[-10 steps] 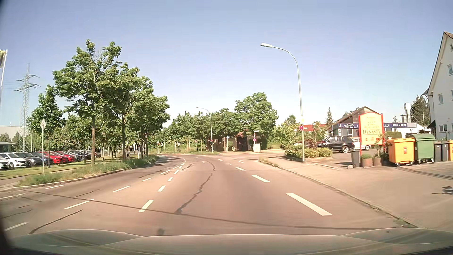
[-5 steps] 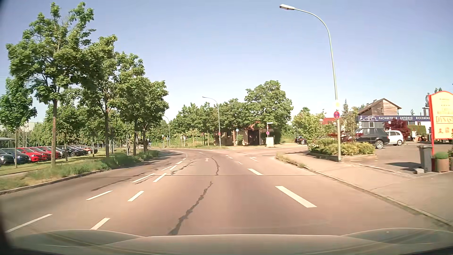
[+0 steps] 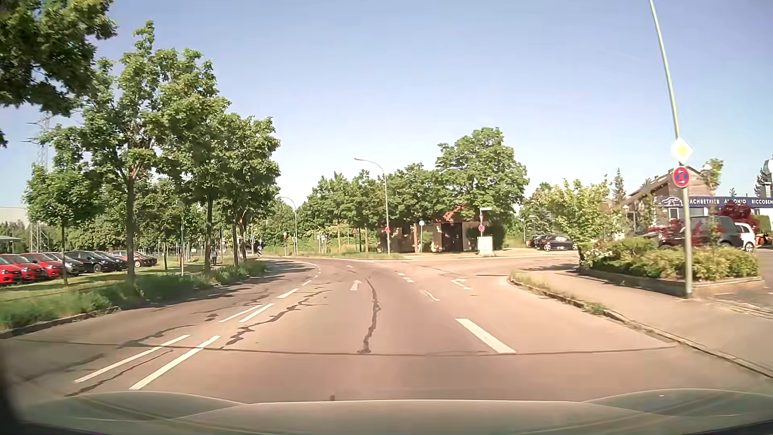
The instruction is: Follow the waypoints while adhering to traffic rules and regulations
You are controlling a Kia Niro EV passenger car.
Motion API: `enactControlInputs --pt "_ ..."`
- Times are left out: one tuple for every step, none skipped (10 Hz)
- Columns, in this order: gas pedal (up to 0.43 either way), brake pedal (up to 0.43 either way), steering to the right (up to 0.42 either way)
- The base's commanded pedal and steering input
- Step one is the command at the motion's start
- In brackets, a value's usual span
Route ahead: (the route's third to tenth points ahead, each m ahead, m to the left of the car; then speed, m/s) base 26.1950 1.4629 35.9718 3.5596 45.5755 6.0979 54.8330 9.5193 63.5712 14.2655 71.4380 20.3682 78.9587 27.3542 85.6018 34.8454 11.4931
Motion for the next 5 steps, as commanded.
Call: enactControlInputs --pt "0.067 0.0 -0.028" --pt "0.067 0.0 -0.029" --pt "0.039 0.0 -0.03" --pt "0.02 0.0 -0.032" --pt "0.0 0.0 -0.033"
